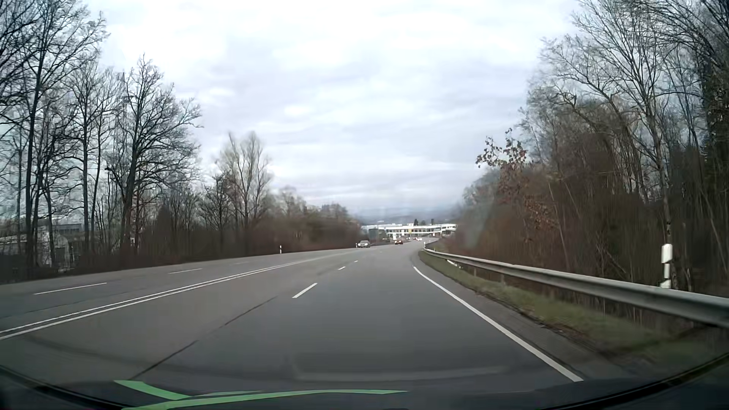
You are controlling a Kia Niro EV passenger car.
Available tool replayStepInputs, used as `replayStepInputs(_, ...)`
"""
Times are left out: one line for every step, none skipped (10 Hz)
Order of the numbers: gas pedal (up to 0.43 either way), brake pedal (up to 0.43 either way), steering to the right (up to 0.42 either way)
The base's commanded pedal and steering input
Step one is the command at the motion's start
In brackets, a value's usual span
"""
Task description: Follow the waypoints while adhering to traffic rules and regulations
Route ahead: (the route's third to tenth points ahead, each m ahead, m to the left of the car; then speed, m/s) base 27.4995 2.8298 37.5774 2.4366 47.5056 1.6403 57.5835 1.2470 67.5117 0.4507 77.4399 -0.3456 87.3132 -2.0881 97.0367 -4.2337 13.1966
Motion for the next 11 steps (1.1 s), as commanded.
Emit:
replayStepInputs(0.000, 0.000, 0.012)
replayStepInputs(0.000, 0.000, 0.012)
replayStepInputs(0.000, 0.000, 0.011)
replayStepInputs(0.000, 0.000, 0.011)
replayStepInputs(0.000, 0.000, 0.011)
replayStepInputs(0.000, 0.000, 0.011)
replayStepInputs(0.000, 0.000, 0.011)
replayStepInputs(0.000, 0.000, 0.011)
replayStepInputs(0.008, 0.000, 0.011)
replayStepInputs(0.008, 0.000, 0.010)
replayStepInputs(0.008, 0.000, 0.010)
